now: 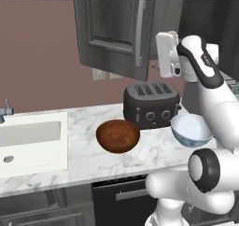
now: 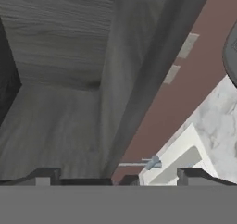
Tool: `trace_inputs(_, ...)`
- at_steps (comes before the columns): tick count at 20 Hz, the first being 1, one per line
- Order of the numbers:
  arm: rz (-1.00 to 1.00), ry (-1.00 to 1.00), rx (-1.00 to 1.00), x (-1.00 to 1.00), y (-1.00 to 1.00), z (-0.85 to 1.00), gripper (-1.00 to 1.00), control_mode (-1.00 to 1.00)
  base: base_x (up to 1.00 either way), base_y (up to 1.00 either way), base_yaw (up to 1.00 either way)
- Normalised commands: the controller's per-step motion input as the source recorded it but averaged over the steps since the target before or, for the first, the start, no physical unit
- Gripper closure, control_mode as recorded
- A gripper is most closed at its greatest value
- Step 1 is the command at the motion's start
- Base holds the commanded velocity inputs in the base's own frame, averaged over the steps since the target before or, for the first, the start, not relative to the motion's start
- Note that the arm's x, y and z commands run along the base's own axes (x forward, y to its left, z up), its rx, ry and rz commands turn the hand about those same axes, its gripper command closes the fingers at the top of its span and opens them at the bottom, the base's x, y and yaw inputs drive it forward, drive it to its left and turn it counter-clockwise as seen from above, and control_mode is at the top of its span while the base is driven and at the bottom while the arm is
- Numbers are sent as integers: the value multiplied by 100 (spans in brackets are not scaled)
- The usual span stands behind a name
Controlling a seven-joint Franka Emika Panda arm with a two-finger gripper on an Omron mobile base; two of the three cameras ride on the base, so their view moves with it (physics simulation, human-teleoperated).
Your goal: Open the cabinet. Pick the bowls from the counter and place them in the cabinet. Then close the cabinet.
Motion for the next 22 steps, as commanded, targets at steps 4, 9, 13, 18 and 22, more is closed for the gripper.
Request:
trace_inputs(4,0,16,8,32,6,10,-100,-100,0,0,0)
trace_inputs(9,0,20,11,38,7,10,-100,-100,0,0,0)
trace_inputs(13,0,15,11,26,17,6,-100,-100,0,0,0)
trace_inputs(18,0,7,11,30,30,0,-100,-100,0,0,0)
trace_inputs(22,0,0,8,39,38,0,-100,-100,0,0,0)
